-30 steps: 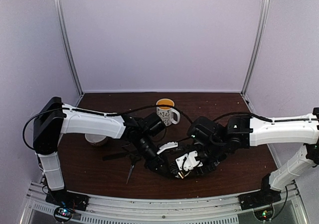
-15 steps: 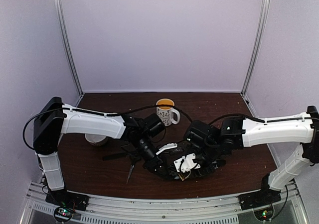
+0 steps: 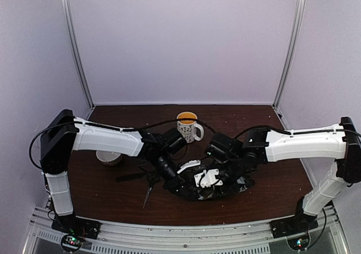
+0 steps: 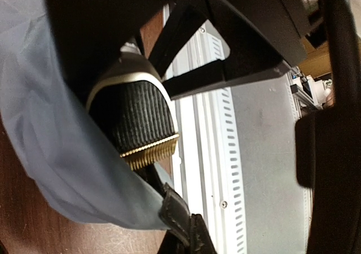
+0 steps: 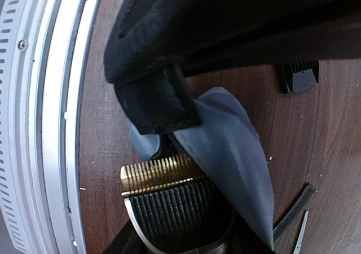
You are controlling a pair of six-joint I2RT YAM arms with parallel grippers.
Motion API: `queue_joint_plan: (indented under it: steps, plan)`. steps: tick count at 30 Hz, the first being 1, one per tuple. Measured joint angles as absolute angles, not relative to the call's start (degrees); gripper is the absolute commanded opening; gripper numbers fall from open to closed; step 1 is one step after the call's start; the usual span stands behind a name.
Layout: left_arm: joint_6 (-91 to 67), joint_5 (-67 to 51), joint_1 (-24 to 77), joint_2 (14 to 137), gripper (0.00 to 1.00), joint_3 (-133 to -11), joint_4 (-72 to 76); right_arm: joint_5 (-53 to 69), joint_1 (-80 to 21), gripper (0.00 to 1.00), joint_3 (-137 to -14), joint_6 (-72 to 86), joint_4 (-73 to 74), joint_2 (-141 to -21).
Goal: Sort the hair-cutting tools
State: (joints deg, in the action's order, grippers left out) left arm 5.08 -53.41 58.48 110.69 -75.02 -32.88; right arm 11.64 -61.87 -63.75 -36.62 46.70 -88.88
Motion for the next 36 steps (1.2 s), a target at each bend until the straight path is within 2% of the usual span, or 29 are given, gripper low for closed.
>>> queue_joint_plan:
  steps: [3, 8, 20, 27, 31, 36]
  plan:
    - [5.32, -53.41, 58.30, 111.22, 0.00, -75.35, -32.62, 10.85, -61.49, 0.58, -63.77, -34.96, 46.48, -89.32]
    - [5.17, -54.74, 58.02, 111.83, 0.00, -75.35, -35.22, 7.64, -60.66, 0.62, -63.75, -33.63, 47.70, -90.04]
    - [5.08, -56.36, 57.39, 111.87, 0.00, -75.37, -36.07, 8.21, -57.47, 0.53, -60.88, -33.71, 51.51, -84.62]
    - [4.54, -53.56, 57.56, 111.90, 0.00, -75.29, -37.74, 13.32, -43.70, 0.58, -53.82, -37.47, 49.41, -74.61]
    - [3.97, -51.29, 57.58, 111.92, 0.00, -75.29, -37.91, 16.75, -37.95, 0.58, -52.73, -40.64, 48.38, -76.69]
    - [3.31, -48.93, 57.58, 112.07, 0.00, -75.29, -37.89, 21.12, -35.24, 0.56, -55.02, -42.19, 48.23, -85.95]
